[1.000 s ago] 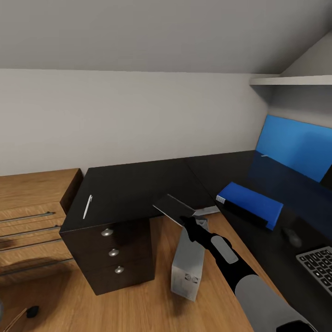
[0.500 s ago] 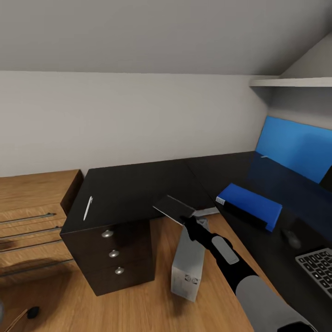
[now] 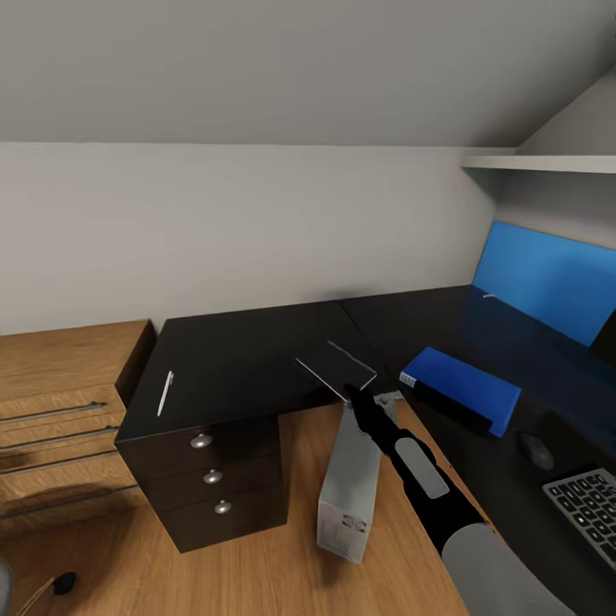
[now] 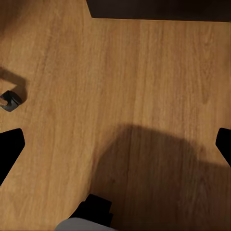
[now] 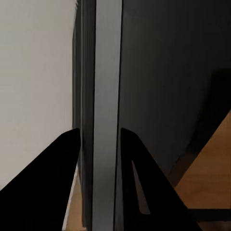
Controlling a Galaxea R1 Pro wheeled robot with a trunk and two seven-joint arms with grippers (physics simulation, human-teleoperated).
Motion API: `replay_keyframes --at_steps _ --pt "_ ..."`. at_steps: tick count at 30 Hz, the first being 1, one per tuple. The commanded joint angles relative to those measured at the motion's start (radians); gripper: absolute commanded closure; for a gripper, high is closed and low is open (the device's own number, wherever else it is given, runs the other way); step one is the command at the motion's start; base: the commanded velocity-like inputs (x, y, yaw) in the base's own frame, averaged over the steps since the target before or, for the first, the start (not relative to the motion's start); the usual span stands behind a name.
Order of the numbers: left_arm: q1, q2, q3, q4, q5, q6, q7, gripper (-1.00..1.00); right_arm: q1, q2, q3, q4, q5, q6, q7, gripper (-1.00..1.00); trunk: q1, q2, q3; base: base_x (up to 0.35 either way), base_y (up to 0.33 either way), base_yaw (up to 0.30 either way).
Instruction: In the bedroom, organize the workspace by keeping the computer under the desk, ensuring the monitor is on the desk, placing the keyboard on the desk next to the monitor, placing the mouse on the desk next to the keyboard, moving the folder from the swivel chair onto the desk next to the mouse, stacking the notebook on top of the folder with the pen on top of the notebook, and positioning the swivel chair next to the desk.
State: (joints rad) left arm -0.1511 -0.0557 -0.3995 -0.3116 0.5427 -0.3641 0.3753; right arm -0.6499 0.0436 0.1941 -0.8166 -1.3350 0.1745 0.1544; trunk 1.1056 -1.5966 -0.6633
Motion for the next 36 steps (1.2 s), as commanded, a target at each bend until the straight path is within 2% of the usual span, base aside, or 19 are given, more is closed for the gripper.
replay_keyframes --at_steps 1,2,3,7,9,11,14,16,18,19,20,21,31,36 --pt "-0.001 0.0 -0.009 0.0 0.006 -0.004 0.007 -1.0 0.005 -0.001 -0.001 -0.01 -0.008 0.001 0.001 1.0 -0.004 0.007 0.002 0.0 0.0 0.0" --pt "-0.001 0.0 -0.009 0.0 0.006 -0.004 0.007 -1.0 0.033 -0.011 -0.005 -0.062 -0.009 -0.019 -0.002 1.0 -0.008 0.014 0.005 0.0 0.0 0.0" --pt "-0.001 0.0 -0.009 0.0 0.006 -0.004 0.007 -1.0 0.038 -0.014 -0.005 -0.073 -0.009 -0.028 -0.003 1.0 -0.012 0.021 0.009 0.0 0.0 0.0" --pt "-0.001 0.001 -0.009 0.0 0.006 -0.003 0.007 -1.0 0.093 -0.045 -0.007 -0.197 -0.011 -0.137 -0.027 1.0 -0.027 0.049 0.021 0.0 0.0 0.0" --pt "-0.001 0.001 -0.009 0.0 0.006 -0.004 0.007 -1.0 0.128 -0.057 -0.012 -0.265 -0.014 -0.208 -0.06 1.0 -0.035 0.063 0.027 0.0 0.0 0.0" --pt "-0.001 0.0 -0.009 0.0 0.006 -0.003 0.007 -1.0 0.167 -0.068 -0.037 -0.353 -0.017 -0.304 -0.118 1.0 -0.042 0.077 0.034 0.0 0.0 0.0" --pt "-0.001 0.0 -0.009 0.0 0.006 -0.004 0.007 -1.0 0.192 -0.073 -0.066 -0.404 -0.018 -0.379 -0.178 1.0 -0.054 0.098 0.043 0.0 0.0 0.0" --pt "-0.001 0.0 -0.009 0.0 0.006 -0.003 0.007 -1.0 0.198 -0.073 -0.083 -0.418 -0.019 -0.401 -0.204 1.0 -0.062 0.112 0.049 0.0 0.0 0.0" --pt "-0.001 0.0 -0.009 0.0 0.006 -0.003 0.007 -1.0 0.204 -0.073 -0.118 -0.429 -0.019 -0.42 -0.229 1.0 -0.069 0.126 0.056 0.0 0.0 0.0" --pt "-0.001 0.0 -0.009 0.0 0.006 -0.003 0.007 -1.0 0.206 -0.072 -0.144 -0.434 -0.019 -0.427 -0.238 1.0 -0.073 0.133 0.059 0.0 0.0 -0.013" --pt "-0.001 0.0 -0.009 0.0 0.006 -0.003 0.007 -1.0 0.208 -0.07 -0.192 -0.439 -0.019 -0.435 -0.25 1.0 -0.077 0.14 0.062 0.0 0.0 -0.129" --pt "-0.001 0.0 -0.009 0.0 0.006 -0.002 0.007 -1.0 0.209 -0.07 -0.203 -0.44 -0.019 -0.437 -0.252 1.0 -0.081 0.147 0.066 0.0 0.0 -0.173" --pt "-0.001 0.0 -0.007 0.0 0.006 -0.003 0.007 -1.0 0.21 -0.07 -0.227 -0.439 -0.021 -0.44 -0.257 1.0 -0.085 0.154 0.069 0.0 0.0 -0.222" --pt "-0.001 0.0 -0.007 0.0 0.006 -0.004 0.007 -1.0 0.21 -0.07 -0.233 -0.441 -0.035 -0.44 -0.254 1.0 -0.085 0.154 0.069 0.0 0.0 -0.082"
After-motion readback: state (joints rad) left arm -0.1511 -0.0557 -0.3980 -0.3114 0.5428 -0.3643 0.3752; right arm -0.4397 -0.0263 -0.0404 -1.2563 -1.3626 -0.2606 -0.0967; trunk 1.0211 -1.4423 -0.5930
